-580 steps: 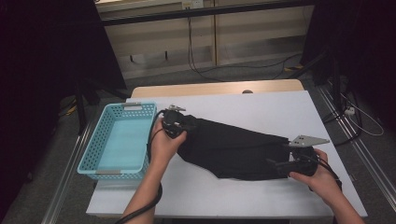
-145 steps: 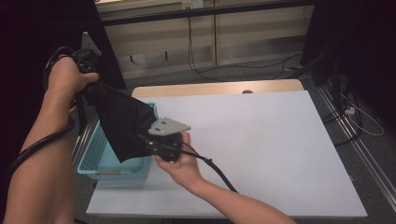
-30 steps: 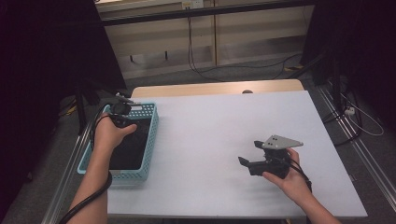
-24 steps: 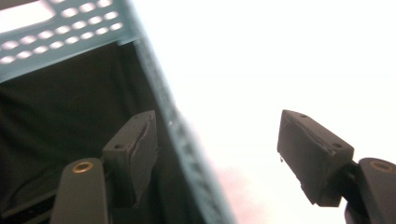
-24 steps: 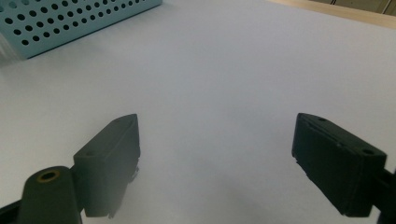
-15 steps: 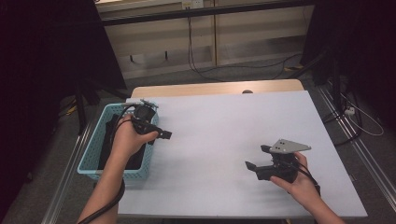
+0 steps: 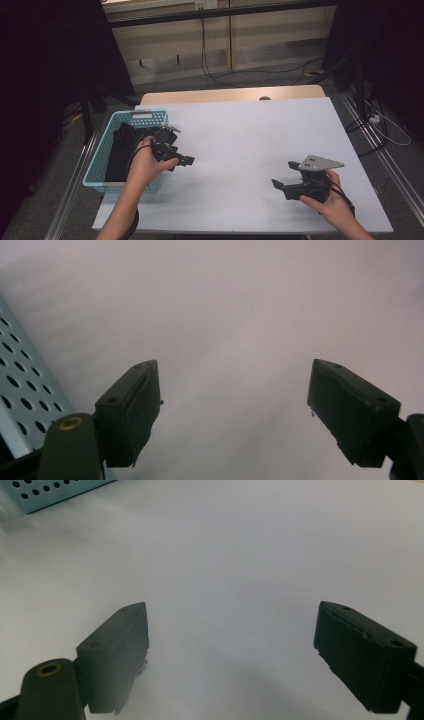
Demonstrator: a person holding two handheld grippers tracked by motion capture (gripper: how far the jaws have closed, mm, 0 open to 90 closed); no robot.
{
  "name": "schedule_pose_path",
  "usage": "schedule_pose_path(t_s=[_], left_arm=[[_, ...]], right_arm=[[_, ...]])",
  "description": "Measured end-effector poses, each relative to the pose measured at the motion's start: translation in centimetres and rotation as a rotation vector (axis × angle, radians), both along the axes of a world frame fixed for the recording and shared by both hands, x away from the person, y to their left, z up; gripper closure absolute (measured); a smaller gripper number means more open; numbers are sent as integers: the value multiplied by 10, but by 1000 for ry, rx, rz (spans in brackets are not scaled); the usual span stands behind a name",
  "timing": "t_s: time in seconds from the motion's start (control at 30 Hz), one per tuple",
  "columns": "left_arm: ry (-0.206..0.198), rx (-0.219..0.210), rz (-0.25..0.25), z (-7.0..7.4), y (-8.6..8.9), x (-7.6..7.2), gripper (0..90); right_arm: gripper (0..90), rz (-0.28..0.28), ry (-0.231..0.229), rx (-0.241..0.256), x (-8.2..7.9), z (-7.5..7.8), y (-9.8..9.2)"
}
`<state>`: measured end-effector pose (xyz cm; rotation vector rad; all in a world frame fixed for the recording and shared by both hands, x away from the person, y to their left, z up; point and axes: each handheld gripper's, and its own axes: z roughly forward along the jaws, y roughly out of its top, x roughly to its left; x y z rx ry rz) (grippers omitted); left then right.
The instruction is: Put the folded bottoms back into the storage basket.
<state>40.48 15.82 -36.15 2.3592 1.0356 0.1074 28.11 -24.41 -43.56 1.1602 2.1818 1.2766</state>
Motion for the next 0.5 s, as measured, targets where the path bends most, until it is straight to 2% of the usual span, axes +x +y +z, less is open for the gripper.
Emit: schedule_pose_path(t_s=[0.27,0.5], left_arm=[[8,-20,-20,-11,1,-12,194],[15,-30,-10,-23,7,-22,185]], right_arm=[[132,-1,9,-15,-9,-3,-8],[131,-7,16,-14,-15,-5,-17]])
